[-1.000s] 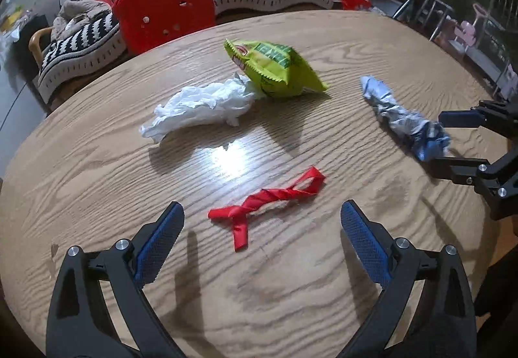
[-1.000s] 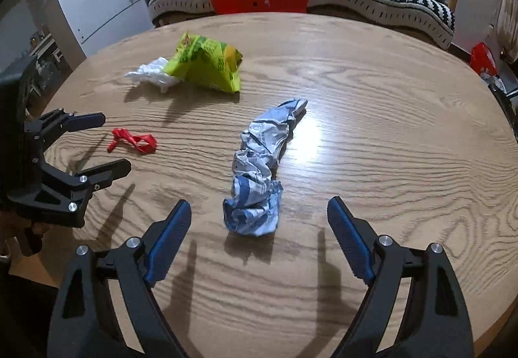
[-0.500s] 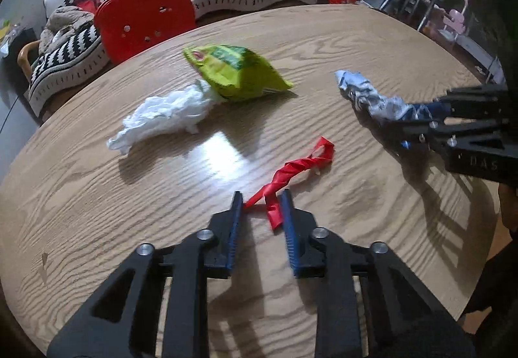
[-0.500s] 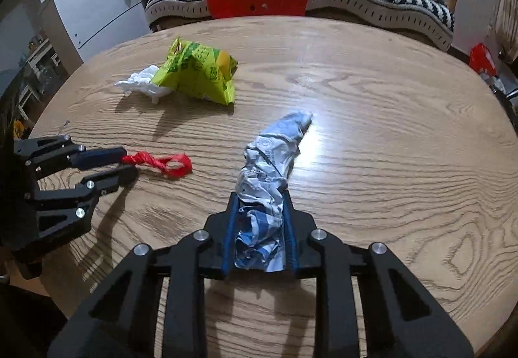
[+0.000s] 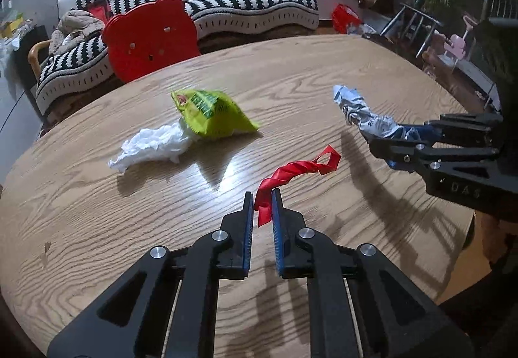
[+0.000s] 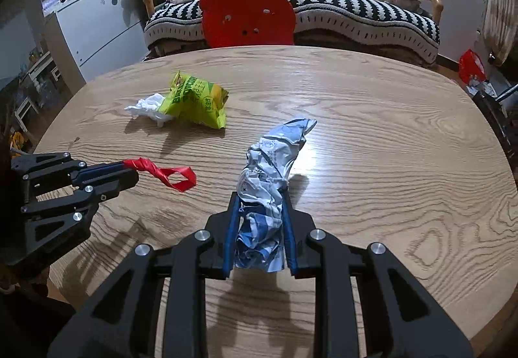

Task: Collect trash
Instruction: 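Carry the ribbon and foil wrapper over the bin and open both tools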

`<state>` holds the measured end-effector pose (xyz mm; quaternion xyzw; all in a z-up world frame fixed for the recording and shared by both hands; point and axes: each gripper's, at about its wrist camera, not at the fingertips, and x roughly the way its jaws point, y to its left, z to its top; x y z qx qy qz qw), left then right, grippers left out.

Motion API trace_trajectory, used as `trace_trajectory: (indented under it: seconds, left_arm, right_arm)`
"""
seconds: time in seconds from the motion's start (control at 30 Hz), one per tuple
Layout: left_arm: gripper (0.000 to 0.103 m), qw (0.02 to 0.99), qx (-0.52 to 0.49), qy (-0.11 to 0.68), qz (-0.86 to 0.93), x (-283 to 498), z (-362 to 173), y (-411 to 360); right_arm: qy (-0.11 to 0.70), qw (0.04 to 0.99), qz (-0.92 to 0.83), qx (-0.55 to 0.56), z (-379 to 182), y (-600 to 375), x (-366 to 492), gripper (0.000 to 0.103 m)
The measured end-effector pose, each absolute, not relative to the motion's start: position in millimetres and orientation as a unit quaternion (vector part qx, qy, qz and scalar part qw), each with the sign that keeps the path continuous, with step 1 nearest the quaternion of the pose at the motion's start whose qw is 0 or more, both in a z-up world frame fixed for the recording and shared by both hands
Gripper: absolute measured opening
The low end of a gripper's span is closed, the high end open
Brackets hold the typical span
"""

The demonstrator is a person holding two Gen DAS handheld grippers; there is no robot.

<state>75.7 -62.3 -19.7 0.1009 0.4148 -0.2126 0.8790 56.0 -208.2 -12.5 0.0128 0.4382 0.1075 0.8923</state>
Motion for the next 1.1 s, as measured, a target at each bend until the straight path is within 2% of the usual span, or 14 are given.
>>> trace_trajectory:
  seconds: [0.5, 0.77, 1.1]
  left_arm:
    - [0.01, 0.877, 0.103, 0.397, -0.25, 56, 1, -139]
    - [0.01, 0.859, 0.106, 0.384, -0.323, 30, 8, -237]
    - [0.01, 0.813, 0.138, 0.374, -0.424, -27, -17, -350]
  right_arm:
    - [0.409, 0.91, 0.047, 0.042, 22, -306, -6, 0.024]
    - [0.391, 0.917, -0.024, 0.071, 30, -399, -71, 0.024]
    - [0.406, 0.9, -0.114, 0.113, 1, -507, -157, 0.025]
